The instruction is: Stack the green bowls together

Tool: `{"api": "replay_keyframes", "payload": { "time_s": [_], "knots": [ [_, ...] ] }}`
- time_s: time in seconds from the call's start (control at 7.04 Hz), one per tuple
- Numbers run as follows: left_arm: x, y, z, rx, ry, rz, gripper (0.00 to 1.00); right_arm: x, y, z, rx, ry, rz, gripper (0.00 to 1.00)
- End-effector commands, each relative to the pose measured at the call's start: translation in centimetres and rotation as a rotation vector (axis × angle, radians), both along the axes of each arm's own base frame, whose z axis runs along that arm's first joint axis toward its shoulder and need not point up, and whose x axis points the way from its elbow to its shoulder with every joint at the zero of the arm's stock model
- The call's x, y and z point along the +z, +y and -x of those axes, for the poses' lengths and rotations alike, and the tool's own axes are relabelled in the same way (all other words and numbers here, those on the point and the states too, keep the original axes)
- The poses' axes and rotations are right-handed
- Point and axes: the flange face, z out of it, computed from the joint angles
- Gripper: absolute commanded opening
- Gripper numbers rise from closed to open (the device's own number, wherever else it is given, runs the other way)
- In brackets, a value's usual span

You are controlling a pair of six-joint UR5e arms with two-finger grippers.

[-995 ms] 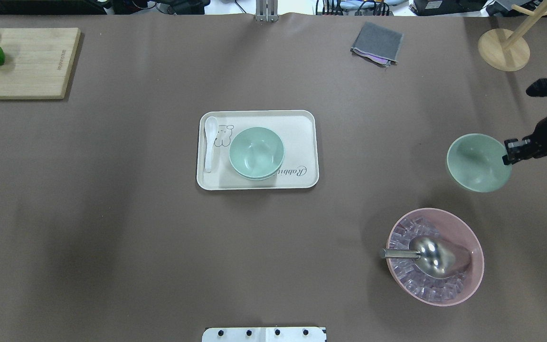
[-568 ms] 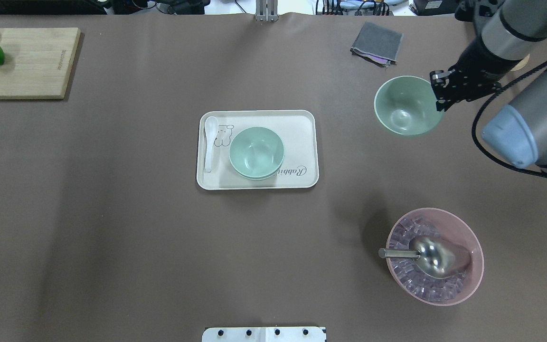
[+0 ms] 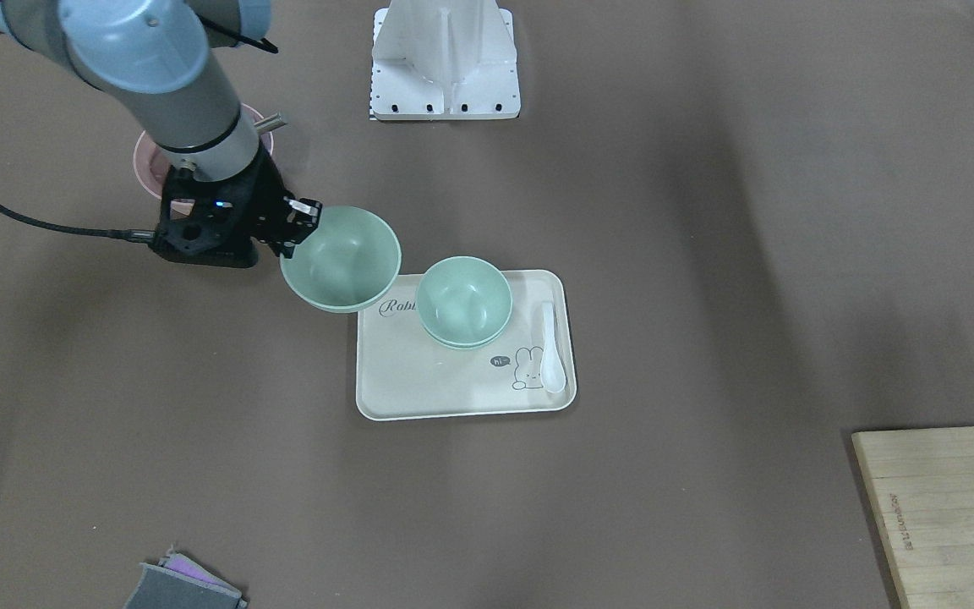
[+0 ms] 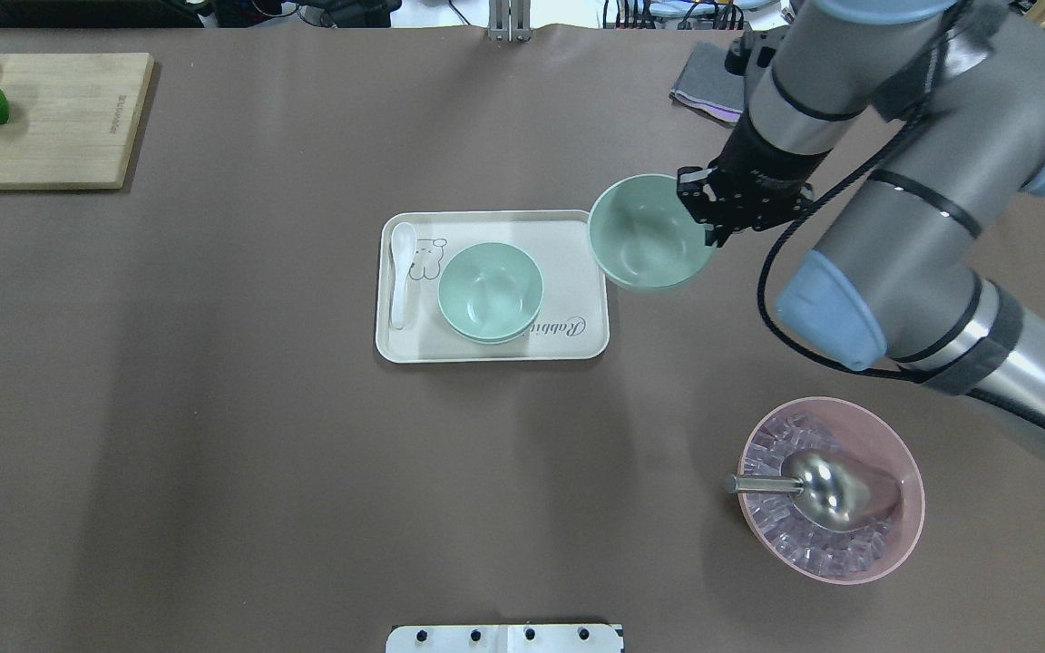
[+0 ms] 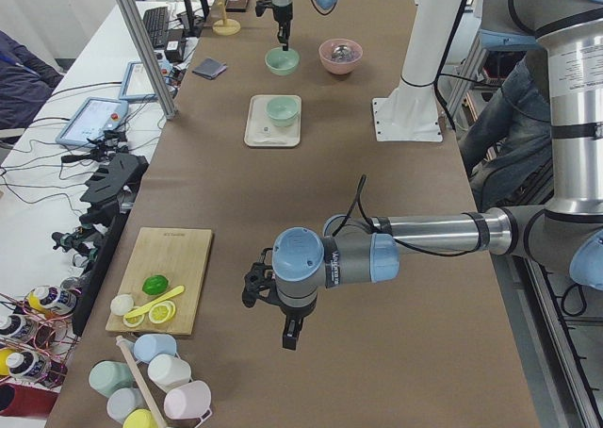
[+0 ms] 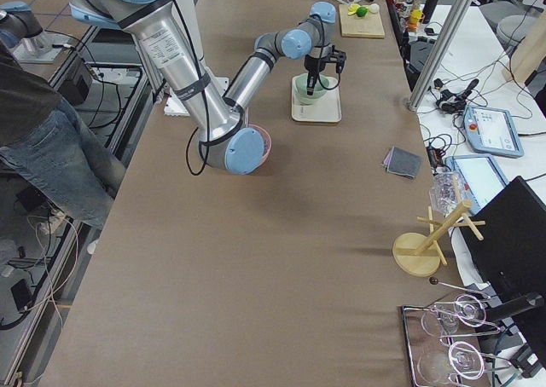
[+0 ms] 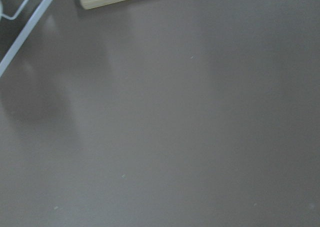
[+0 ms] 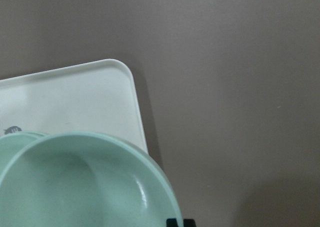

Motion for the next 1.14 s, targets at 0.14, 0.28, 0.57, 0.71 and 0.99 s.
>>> {"api": "replay_keyframes", "payload": {
  "time_s": [0.14,0.28,0.57,0.71,0.99],
  "knots": [
    [-0.1,0.0,0.2,-0.002,-0.01,-0.003,0.98,-2.5,-1.3,12.0,0.112,-0.048,0.033,0.0],
    [-0.4,0.0,0.2,-0.003,-0.011,-0.011,0.98,-1.8,-0.7,13.2,0.101,-0.035,0.036,0.0],
    [-0.7,0.1,0.5,-0.01,-0.014,-0.018,0.98,-1.6,0.2,14.1,0.085,-0.031,0.035,0.0],
    [-0.8,0.0,0.5,-0.011,-0.014,-0.018,0.98,-1.5,0.8,14.6,0.077,-0.031,0.037,0.0],
    [-1.0,0.0,0.5,-0.011,-0.013,-0.022,0.98,-0.5,0.9,14.8,0.071,-0.019,0.041,0.0]
  ]
}}
